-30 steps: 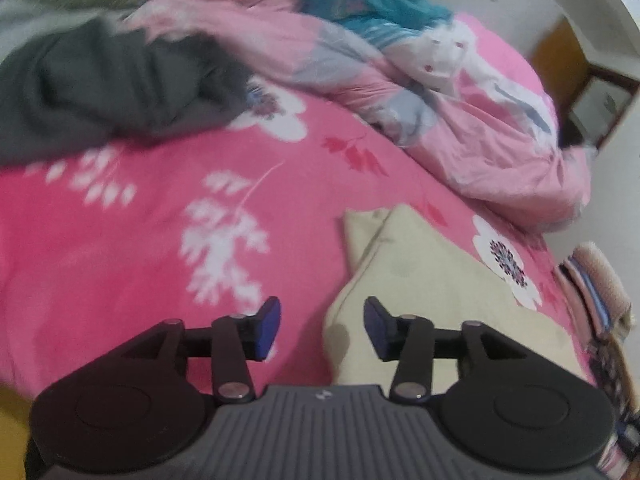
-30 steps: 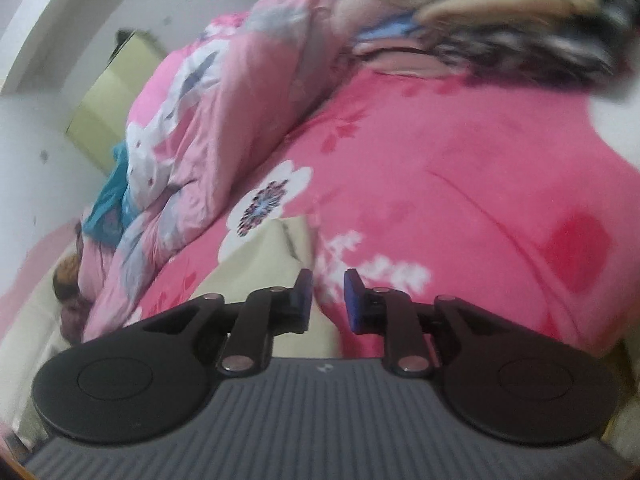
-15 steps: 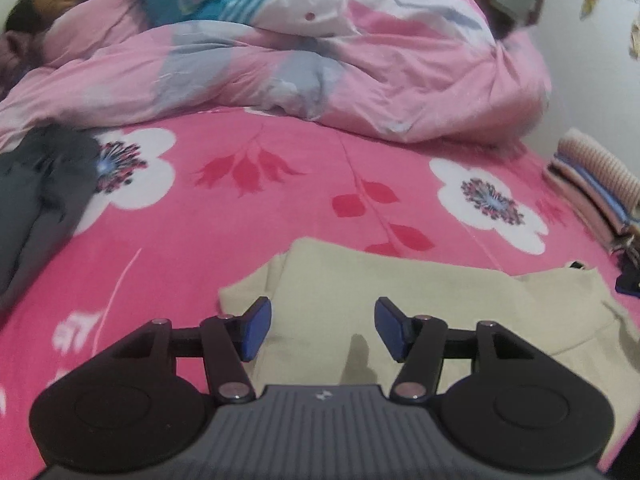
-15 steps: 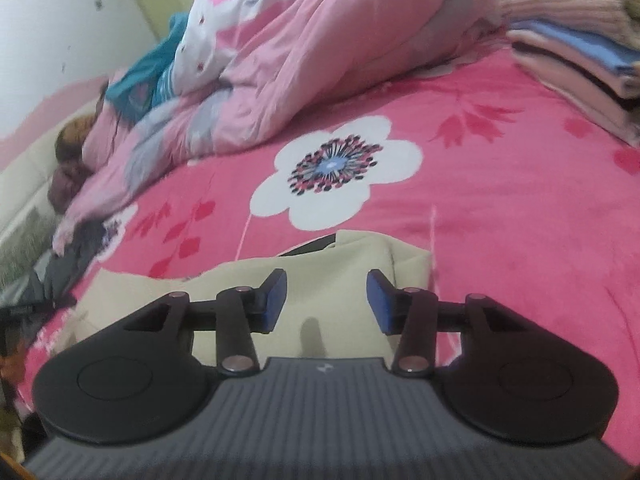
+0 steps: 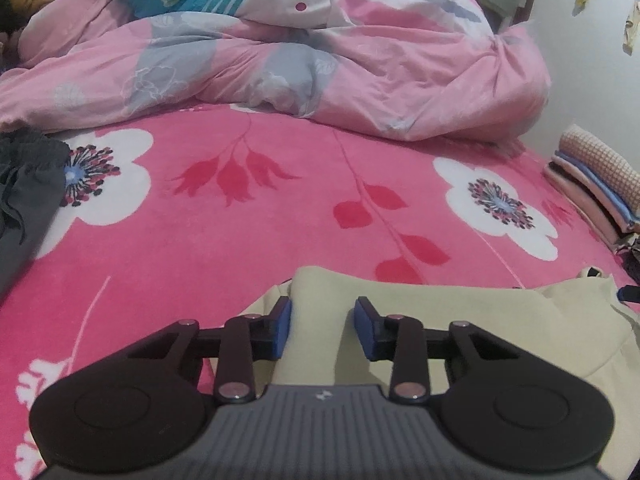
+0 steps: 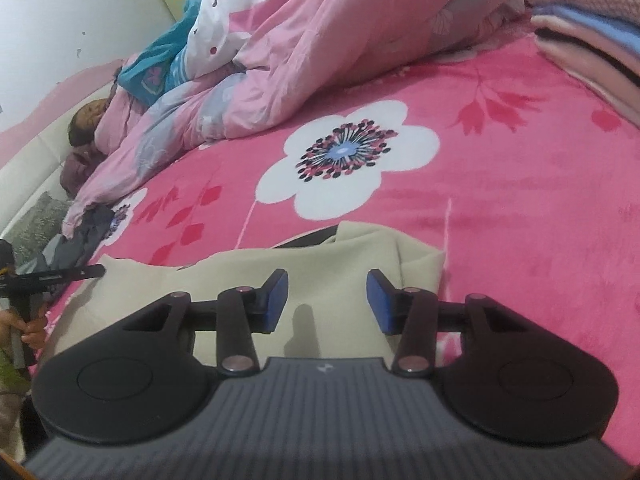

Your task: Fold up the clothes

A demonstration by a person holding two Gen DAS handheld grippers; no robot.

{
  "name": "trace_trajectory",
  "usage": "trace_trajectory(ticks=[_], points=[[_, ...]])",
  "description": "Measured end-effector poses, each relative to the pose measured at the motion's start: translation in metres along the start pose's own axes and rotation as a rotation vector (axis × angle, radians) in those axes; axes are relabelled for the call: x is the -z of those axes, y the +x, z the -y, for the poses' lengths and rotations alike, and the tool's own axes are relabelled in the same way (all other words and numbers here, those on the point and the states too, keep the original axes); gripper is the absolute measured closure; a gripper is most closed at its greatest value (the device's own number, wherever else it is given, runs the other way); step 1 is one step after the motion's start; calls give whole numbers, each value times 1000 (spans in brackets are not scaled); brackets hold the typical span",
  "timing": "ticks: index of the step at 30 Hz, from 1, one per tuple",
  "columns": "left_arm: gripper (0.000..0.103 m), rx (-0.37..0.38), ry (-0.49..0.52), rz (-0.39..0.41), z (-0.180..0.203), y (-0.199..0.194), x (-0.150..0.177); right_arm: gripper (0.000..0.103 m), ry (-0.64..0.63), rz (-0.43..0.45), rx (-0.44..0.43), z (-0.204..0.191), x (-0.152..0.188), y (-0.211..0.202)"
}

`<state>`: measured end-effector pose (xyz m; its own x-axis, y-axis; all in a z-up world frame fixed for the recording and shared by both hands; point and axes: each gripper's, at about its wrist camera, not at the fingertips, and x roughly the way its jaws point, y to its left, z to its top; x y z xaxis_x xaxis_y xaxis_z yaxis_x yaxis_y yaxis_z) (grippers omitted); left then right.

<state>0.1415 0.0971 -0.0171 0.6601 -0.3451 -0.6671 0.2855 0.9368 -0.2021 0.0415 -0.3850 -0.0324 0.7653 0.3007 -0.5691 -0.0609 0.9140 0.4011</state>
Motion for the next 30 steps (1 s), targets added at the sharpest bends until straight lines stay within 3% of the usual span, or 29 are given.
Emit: trace_trajectory(ticks=[4,6,8,11,13,15,17,19,21,22,24,30], points=[[72,-8,-46,6,-2,5,3,61,14,-11,-29,4,-3,14],[82,-25,-53,15,-1,5,5,77,17,-9,-36,3,-3,17],[86,-30,-64,25,-1,5,7,80,18,5,-25,3,-4,14],[87,-25,-89,29,-4,7,9,78,42,45,-1,8,-8,6],[87,-14,-100,23,-7,9,9,71,62,58,15,15,-12,4],[81,1,-104,17,-8,12,10,60,62,12,15,20,-15,13],[77,4,-107,25,-8,14,14,59,66,-33,12,24,-15,22],[77,-6,-107,34,-7,17,17,66,59,-53,12,24,-13,25],[79,-19,-97,50,-4,16,19,92,31,-42,17,18,-12,19],[81,-28,-91,60,-2,16,20,96,17,-31,15,15,-12,14],[92,-48,-80,83,0,13,21,99,-7,6,15,9,-13,3],[96,-40,-127,179,-4,-12,21,100,-96,150,21,-18,-30,-28]])
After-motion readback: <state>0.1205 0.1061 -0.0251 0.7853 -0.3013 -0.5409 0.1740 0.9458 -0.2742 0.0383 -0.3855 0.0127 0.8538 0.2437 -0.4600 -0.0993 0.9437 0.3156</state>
